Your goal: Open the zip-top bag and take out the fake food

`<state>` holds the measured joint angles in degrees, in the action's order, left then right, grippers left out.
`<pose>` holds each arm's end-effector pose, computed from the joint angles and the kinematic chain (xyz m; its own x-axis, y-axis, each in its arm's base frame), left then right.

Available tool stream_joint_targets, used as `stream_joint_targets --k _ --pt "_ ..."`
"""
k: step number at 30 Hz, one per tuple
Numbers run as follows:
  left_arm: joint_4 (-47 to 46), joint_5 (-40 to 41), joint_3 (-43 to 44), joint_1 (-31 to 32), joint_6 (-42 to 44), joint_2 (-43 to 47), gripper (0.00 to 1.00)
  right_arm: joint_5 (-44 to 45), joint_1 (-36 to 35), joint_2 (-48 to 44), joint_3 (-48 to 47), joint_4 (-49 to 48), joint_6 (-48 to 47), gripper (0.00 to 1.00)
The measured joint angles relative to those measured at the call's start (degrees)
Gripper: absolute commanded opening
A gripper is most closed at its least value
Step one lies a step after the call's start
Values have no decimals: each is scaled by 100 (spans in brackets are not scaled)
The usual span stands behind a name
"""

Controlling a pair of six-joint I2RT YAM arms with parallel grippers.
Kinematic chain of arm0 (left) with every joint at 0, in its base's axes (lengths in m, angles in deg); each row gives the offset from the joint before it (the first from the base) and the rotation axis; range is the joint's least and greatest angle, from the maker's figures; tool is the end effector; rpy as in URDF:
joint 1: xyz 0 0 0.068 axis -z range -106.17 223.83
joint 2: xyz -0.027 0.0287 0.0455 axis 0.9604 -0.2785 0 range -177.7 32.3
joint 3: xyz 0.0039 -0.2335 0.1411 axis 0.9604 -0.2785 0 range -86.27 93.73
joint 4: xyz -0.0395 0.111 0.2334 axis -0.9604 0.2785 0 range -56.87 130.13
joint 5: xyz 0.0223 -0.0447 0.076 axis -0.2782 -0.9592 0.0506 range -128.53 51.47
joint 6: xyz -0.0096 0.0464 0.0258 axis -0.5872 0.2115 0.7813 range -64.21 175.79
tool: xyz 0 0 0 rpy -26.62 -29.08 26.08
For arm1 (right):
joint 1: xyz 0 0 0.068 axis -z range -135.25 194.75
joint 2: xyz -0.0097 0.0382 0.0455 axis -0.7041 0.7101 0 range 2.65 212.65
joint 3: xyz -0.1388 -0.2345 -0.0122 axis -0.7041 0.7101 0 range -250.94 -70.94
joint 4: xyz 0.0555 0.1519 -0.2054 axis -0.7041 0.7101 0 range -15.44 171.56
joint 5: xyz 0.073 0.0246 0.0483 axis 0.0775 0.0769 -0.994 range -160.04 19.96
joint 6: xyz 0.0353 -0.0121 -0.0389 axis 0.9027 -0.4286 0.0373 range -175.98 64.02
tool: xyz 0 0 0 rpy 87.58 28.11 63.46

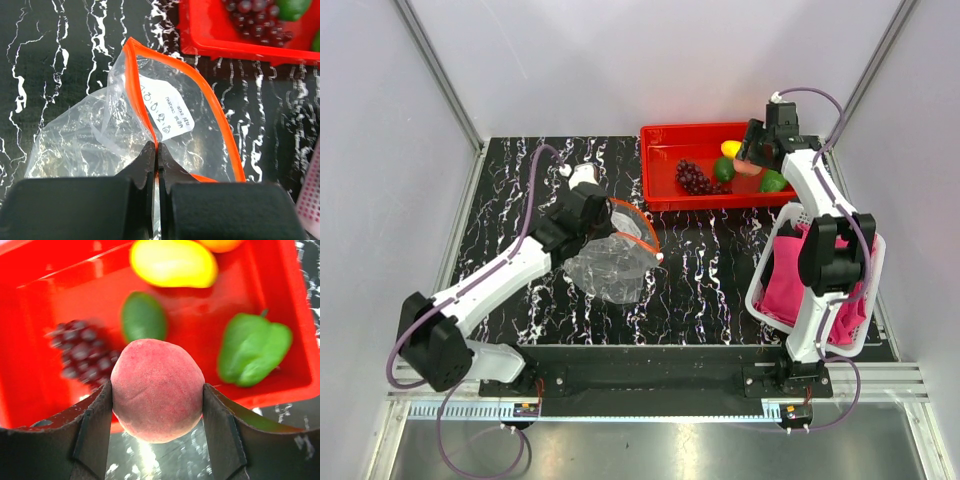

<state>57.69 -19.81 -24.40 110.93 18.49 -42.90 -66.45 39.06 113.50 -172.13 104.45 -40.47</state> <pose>0.2381 -0.1657 0.3044 -0.6134 -0.2556 -0.7473 -0.0029 0.9469 -0.3215 0.4480 0.0425 0.3084 -0.6241 0.2059 -0.7537 0.1203 0.9785 0.1676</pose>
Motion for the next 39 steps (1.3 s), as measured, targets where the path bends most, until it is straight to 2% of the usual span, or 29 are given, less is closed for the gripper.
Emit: stream_joint_targets --k 5,7,8,9,12,13,15,16,18,23,28,33,39 --pt "4 -28 127 -107 48 -396 0 39 271 531 -249 7 -26 62" --pt "9 -48 221 -155 81 -531 6 39 313 708 -308 9 -35 66" --pt "17 -57 286 -188 92 -599 12 35 319 785 -330 13 -39 69" --pt "20 -70 352 -221 109 -654 28 31 319 848 -352 17 -46 75" --pt "22 -111 509 -286 195 -743 50 24 317 1008 -415 70 -70 89" --pt "20 -136 544 -306 166 -745 60 26 317 1051 -437 105 -76 92" --pt "20 -181 597 -317 199 -745 67 28 313 1097 -457 170 -90 99" --pt "15 -214 605 -317 205 -745 73 28 313 1106 -459 210 -103 100" --pt "22 -308 605 -317 232 -737 80 28 313 1106 -487 293 -105 100" --pt "92 -758 601 -317 232 -555 85 28 313 1104 -605 363 -90 100" --pt "48 -1333 393 -317 111 247 91 11 286 793 -299 533 90 100" --pt "-341 -1974 -205 -317 -39 1174 94 -50 -26 -317 662 627 293 100" --pt "-1073 -2684 -1331 -317 -400 1947 97 -691 -1180 -2350 2214 494 702 100"
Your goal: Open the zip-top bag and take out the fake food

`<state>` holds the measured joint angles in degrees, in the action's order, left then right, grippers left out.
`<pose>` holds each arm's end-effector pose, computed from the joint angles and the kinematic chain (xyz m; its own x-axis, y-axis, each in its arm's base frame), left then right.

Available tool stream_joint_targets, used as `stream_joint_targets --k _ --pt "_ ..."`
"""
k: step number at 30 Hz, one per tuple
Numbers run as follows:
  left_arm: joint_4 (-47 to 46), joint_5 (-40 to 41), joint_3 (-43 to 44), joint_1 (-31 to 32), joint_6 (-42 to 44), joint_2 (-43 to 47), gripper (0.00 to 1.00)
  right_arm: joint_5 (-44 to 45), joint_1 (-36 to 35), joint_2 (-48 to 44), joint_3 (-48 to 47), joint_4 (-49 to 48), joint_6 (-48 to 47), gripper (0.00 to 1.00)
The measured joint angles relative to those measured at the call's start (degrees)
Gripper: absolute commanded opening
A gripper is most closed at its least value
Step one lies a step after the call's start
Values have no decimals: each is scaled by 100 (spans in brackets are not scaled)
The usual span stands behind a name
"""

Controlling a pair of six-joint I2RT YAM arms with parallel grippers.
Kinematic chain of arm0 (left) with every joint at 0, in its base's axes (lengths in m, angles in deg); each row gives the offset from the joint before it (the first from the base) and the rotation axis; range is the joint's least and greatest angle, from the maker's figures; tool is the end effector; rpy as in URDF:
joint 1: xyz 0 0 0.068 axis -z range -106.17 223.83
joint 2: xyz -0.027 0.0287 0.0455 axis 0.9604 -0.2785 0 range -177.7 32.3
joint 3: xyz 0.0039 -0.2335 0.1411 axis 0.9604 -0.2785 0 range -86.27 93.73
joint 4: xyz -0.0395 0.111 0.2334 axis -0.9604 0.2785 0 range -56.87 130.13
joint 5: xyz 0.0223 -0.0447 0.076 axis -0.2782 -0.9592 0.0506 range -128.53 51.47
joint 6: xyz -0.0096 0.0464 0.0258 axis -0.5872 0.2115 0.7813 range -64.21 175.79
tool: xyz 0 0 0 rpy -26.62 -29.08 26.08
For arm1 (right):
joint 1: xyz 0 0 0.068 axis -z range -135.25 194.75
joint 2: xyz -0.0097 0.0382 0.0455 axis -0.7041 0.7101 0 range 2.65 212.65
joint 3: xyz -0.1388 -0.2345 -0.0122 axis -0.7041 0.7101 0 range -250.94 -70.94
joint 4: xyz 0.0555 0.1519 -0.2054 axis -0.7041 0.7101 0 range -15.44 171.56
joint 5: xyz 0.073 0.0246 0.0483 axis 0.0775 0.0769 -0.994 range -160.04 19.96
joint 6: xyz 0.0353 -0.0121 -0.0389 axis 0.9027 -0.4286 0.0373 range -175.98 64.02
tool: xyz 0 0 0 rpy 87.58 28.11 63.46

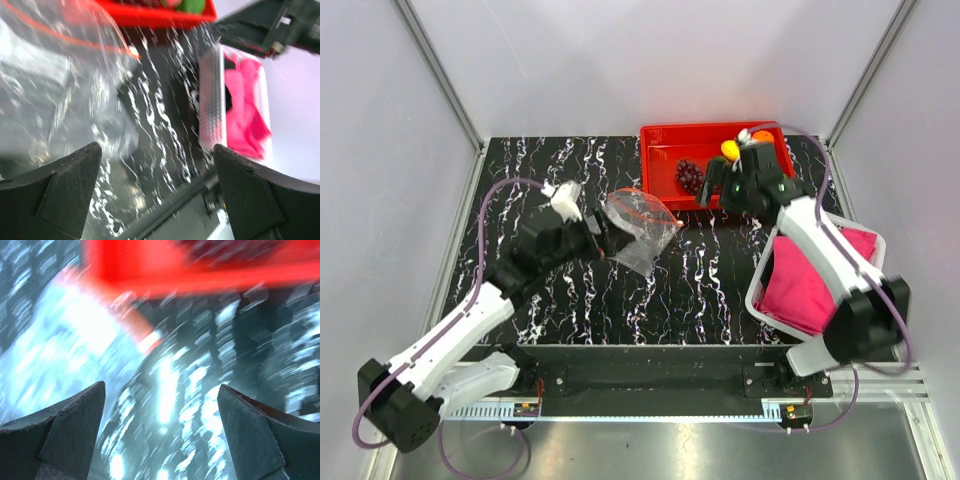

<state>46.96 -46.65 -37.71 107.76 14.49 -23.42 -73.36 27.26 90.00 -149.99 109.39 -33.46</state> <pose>0.1830 -0.1291 0.3215 -0.6602 -0.3433 -0.6681 0.3013 0.6937 -0.6542 0.3225 0.1039 0.3263 -0.7327 0.1699 -0.6591 -0.0647 0.9466 0.3160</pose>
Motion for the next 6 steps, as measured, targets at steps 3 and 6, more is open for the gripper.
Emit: stream_joint_targets --k 3,6 --pt "-501 -382 -815 0 -280 481 99 -566 -361 -1014 890 -153 267 100" --pt "-960 -688 -1471 0 -549 997 99 -1093 -350 -2159 1915 -304 573 100"
